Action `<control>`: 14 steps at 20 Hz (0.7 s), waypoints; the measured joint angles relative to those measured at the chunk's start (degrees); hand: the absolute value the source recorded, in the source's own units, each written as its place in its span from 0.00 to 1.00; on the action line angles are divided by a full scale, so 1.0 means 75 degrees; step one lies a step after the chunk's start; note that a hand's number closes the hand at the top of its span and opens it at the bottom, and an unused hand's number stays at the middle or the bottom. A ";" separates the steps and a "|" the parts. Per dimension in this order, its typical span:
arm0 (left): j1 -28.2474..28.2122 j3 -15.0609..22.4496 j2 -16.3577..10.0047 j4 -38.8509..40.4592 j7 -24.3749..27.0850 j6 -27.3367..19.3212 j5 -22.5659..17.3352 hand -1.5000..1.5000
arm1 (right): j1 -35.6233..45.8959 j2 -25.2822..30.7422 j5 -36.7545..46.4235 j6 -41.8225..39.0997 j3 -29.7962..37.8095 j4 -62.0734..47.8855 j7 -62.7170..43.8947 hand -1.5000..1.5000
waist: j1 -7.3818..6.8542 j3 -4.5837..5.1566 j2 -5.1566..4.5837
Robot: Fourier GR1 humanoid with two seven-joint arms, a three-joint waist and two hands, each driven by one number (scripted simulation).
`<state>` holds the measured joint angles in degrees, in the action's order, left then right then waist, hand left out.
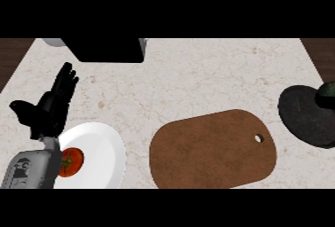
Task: Pick the squash from the cutting board and place it in the pan
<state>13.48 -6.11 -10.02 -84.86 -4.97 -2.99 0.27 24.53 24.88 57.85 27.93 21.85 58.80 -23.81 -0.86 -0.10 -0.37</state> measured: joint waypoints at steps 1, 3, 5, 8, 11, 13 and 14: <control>0.0007 0.0016 0.0024 0.0019 0.0016 -0.0027 0.0030 0.50 | 0.0039 0.0142 -0.0173 0.0201 0.0165 -0.0424 0.0353 1.00 | -0.0007 -0.0001 -0.0005; 0.0121 0.0005 0.0007 0.0056 -0.0016 0.0018 -0.0005 0.50 | 0.0242 0.0398 -0.0439 0.0563 0.0457 -0.1346 0.0953 1.00 | -0.0032 -0.0005 -0.0019; 0.0214 0.0018 0.0013 0.0114 -0.0006 0.0018 0.0015 0.50 | 0.0490 0.0591 -0.0671 0.0938 0.0714 -0.2227 0.1517 1.00 | -0.0067 -0.0011 -0.0036; 0.0305 0.0005 0.0031 0.0210 0.0028 0.0015 0.0012 0.50 | 0.0715 0.0705 -0.1175 0.1227 0.1093 -0.3187 0.2380 1.00 | -0.0099 -0.0021 -0.0056; 0.0356 0.0003 0.0036 0.0172 0.0002 0.0005 0.0008 0.50 | 0.0879 0.0826 -0.1784 0.0867 0.1502 -0.3912 0.2965 0.00 | -0.0126 -0.0027 -0.0063; 0.0272 0.0001 0.0029 0.0171 0.0037 0.0038 -0.0003 0.50 | 0.0906 0.0820 -0.2261 0.0242 0.1769 -0.4230 0.3309 0.00 | -0.0125 -0.0034 -0.0061; 0.0277 -0.0031 0.0009 0.0213 0.0064 0.0059 -0.0024 0.50 | 0.0943 0.0836 -0.2466 -0.0040 0.1891 -0.4393 0.3474 0.00 | -0.0121 -0.0035 -0.0065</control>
<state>15.56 -6.34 -9.95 -83.26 -4.49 -2.55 0.09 31.60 31.15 39.36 27.63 36.03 25.85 2.24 -1.77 -0.36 -0.86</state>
